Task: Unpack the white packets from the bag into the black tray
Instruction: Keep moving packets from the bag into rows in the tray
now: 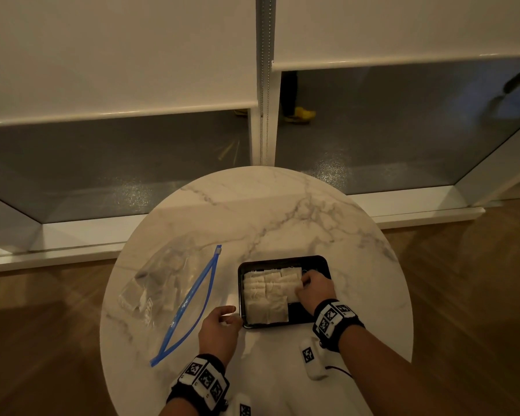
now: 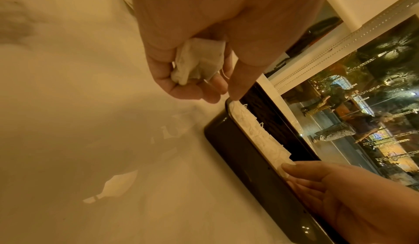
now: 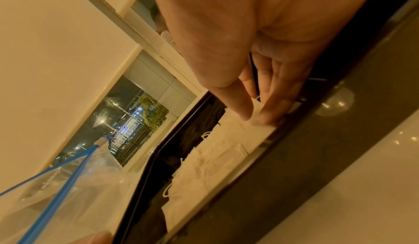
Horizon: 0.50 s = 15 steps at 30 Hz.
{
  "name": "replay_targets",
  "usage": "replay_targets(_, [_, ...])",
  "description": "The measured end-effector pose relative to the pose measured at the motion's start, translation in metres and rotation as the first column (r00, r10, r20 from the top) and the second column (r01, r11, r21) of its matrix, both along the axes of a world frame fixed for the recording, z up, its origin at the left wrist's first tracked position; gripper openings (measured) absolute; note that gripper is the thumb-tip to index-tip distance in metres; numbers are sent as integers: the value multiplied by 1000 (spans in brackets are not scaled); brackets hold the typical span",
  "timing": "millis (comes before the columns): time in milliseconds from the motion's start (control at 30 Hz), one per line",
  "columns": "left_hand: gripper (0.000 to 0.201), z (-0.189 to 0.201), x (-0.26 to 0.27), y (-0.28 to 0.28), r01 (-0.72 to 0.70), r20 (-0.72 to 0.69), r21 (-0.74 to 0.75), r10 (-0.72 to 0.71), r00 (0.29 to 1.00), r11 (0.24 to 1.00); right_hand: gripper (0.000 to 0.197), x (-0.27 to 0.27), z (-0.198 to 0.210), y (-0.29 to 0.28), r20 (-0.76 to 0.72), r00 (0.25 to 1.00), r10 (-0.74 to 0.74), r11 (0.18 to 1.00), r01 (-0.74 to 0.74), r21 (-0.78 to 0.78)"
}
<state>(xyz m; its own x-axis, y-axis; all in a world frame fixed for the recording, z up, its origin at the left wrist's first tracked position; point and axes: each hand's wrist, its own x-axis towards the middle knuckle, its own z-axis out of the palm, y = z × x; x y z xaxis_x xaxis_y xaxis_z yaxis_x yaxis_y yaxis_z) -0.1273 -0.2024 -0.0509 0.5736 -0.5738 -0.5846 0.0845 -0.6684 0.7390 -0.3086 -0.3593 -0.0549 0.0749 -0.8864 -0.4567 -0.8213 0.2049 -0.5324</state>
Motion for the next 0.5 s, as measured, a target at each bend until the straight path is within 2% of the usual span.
replay_targets(133, [20, 0, 0, 0, -10, -1, 5, 10, 1000, 1000, 9, 0, 3, -4, -23, 1000, 4, 997, -6, -79])
replay_targets(233, [19, 0, 0, 1, -18, -2, 10, 18, 1000, 1000, 22, 3, 3, -10, -54, 987, 154, 979, -160, -126])
replay_targets(333, [19, 0, 0, 2, -18, -3, 12, 18, 1000, 1000, 35, 5, 0, -19, -89, 947, 309, 944, -317, -93])
replay_targets(500, [20, -1, 2, 1, -32, -11, 11, 32, 999, 999, 28, 7, 0, -29, -133, 915, 382, 918, -392, -65])
